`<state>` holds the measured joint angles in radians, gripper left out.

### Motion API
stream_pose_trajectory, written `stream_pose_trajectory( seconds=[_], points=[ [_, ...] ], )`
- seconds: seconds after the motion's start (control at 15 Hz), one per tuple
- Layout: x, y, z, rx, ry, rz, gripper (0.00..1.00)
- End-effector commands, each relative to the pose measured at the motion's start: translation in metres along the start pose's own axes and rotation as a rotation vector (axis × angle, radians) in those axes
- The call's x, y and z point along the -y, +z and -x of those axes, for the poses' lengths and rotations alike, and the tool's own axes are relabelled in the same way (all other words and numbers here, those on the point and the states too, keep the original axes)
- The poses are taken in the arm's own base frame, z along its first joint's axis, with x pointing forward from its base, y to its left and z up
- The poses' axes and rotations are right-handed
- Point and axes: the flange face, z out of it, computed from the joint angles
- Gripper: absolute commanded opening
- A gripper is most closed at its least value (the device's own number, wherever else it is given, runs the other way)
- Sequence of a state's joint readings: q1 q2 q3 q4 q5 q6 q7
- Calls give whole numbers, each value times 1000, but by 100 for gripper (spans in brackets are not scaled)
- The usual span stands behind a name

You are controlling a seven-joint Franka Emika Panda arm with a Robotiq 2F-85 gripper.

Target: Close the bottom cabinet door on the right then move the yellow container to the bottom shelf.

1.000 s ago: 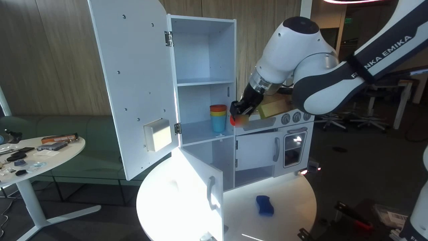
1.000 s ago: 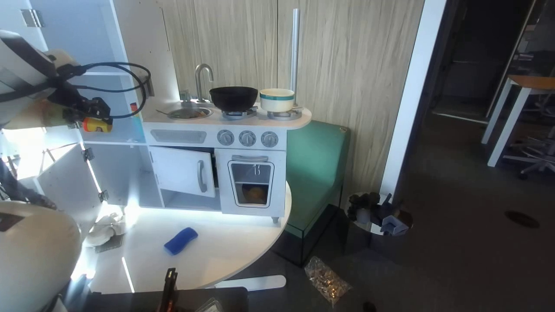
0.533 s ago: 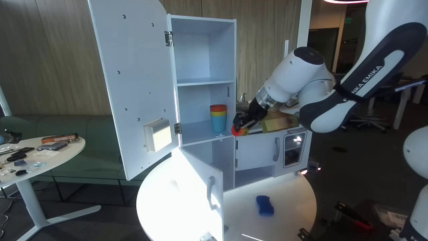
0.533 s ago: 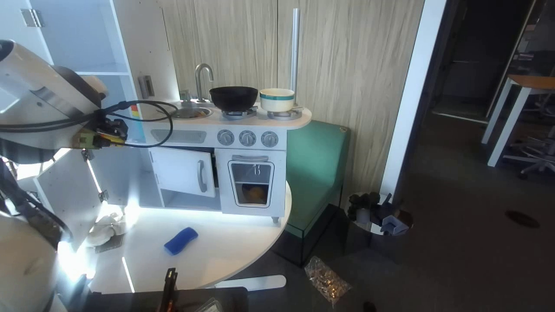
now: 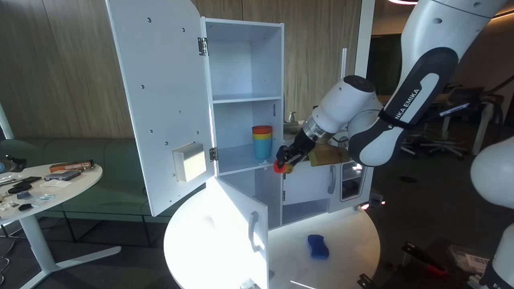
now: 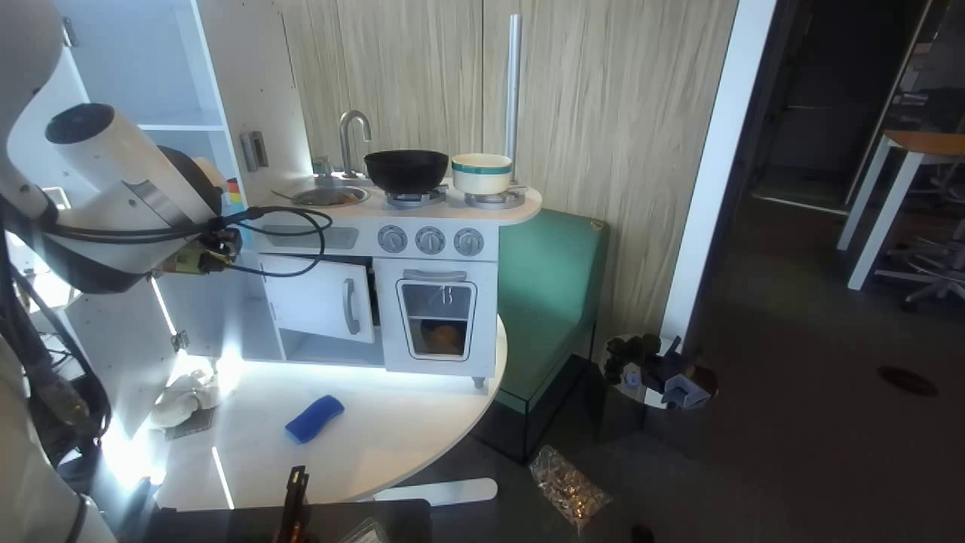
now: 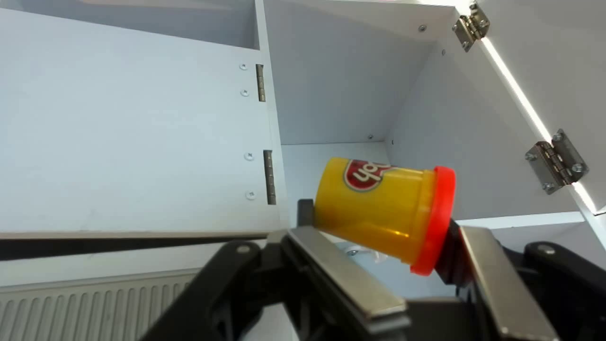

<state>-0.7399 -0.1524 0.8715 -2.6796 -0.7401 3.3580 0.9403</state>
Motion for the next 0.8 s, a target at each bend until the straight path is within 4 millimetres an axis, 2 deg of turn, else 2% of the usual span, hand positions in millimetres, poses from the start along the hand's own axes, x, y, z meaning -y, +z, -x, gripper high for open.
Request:
stream_pose_trajectory(
  seconds=[0.0, 0.27, 0.4, 0.73],
  points=[
    [1, 14, -10, 5, -25, -83, 32],
    [-8, 27, 6, 42, 2, -95, 32],
    [-8, 21, 3, 12, -22, -104, 32],
    [28, 1, -12, -109, -48, -167, 32]
  ],
)
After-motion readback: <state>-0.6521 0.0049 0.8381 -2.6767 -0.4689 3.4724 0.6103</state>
